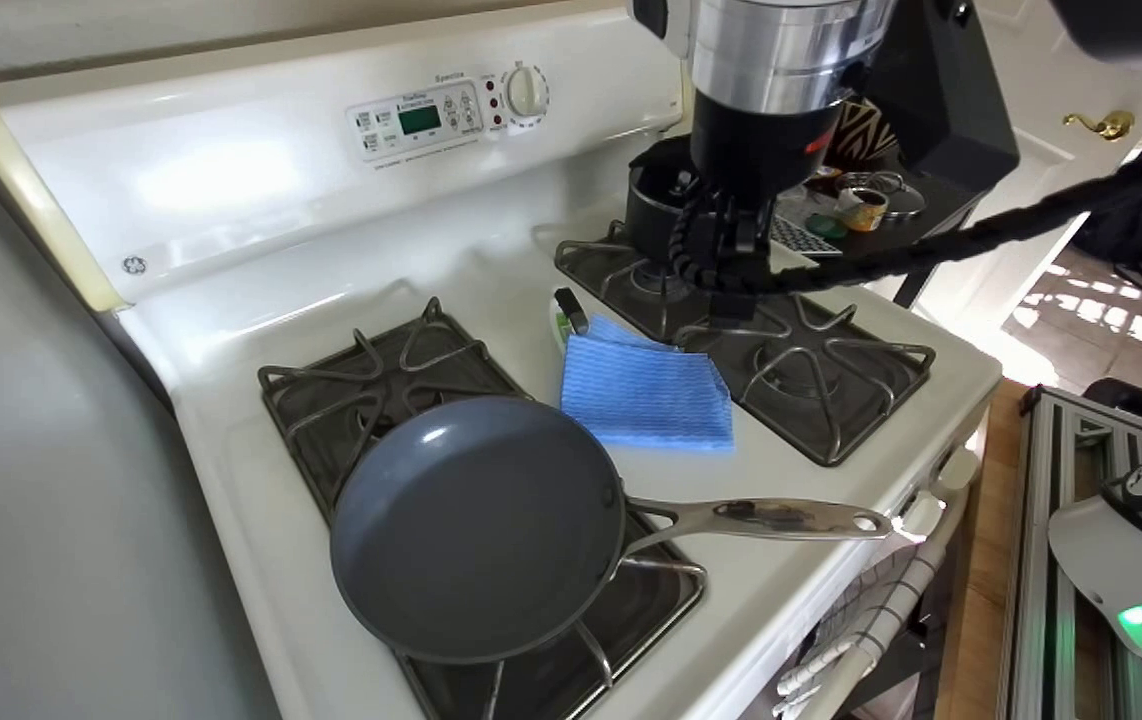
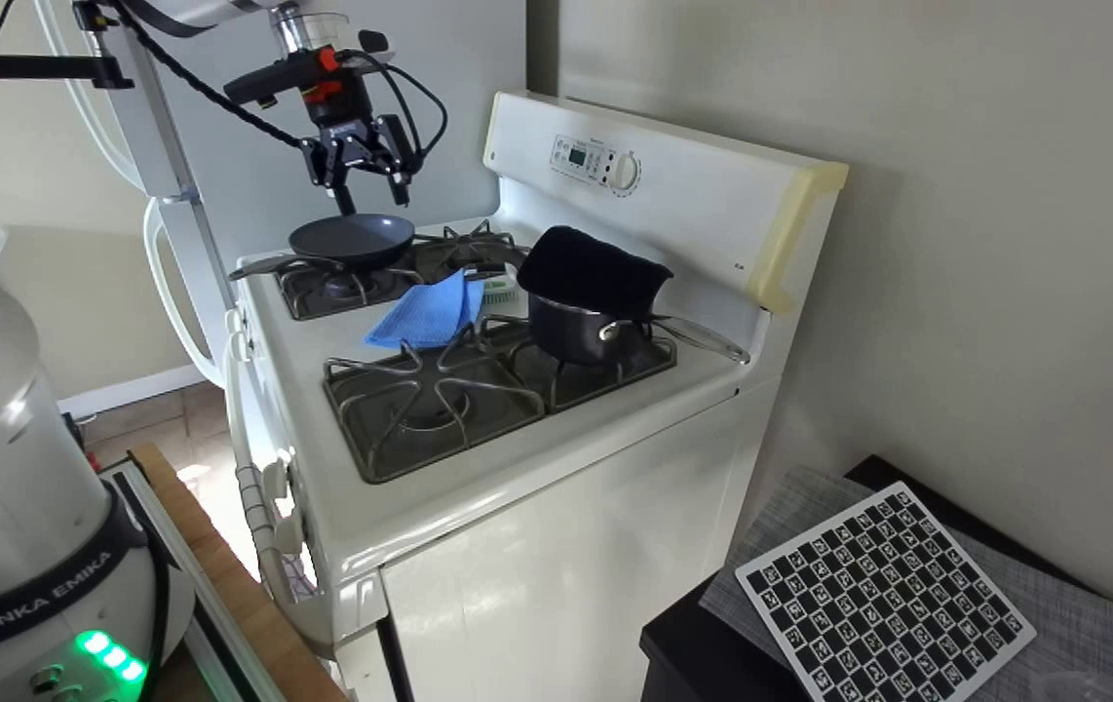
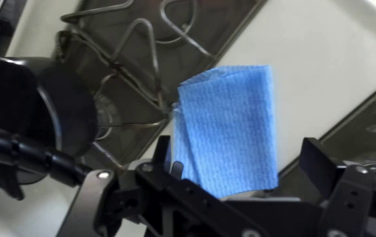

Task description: Move the pan and clean the pan handle

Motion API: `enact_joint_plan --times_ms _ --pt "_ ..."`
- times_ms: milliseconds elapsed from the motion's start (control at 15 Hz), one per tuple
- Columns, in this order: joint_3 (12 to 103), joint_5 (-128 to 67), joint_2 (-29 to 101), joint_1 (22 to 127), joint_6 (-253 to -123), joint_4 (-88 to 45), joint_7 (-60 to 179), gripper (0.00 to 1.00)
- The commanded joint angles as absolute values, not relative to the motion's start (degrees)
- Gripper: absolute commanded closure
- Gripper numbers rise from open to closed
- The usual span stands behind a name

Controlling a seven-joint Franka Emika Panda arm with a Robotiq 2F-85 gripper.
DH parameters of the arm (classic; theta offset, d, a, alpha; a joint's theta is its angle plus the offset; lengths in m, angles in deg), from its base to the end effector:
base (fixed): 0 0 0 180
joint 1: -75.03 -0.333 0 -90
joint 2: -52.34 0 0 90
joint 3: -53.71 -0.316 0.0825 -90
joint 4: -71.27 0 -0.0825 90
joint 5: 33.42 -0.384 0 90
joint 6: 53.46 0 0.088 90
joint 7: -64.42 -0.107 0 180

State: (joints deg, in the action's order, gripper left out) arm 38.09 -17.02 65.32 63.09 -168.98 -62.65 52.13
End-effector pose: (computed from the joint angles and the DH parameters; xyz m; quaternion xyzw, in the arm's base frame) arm 0.4150 0.2002 0.4171 0.9673 0.1934 0.0027 0.1640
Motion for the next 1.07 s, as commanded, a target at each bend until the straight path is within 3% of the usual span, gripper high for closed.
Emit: enact_joint_plan --times_ms 0,467,1000 --pt "40.0 -9.5 69.6 65.7 -177.9 -69.7 52.0 0.0" --pt "42.6 -9.9 68.5 69.7 -194.7 -77.8 49.5 0.0" --pt "42.3 -11.7 63.2 71.1 -203.3 -80.3 47.4 0.0"
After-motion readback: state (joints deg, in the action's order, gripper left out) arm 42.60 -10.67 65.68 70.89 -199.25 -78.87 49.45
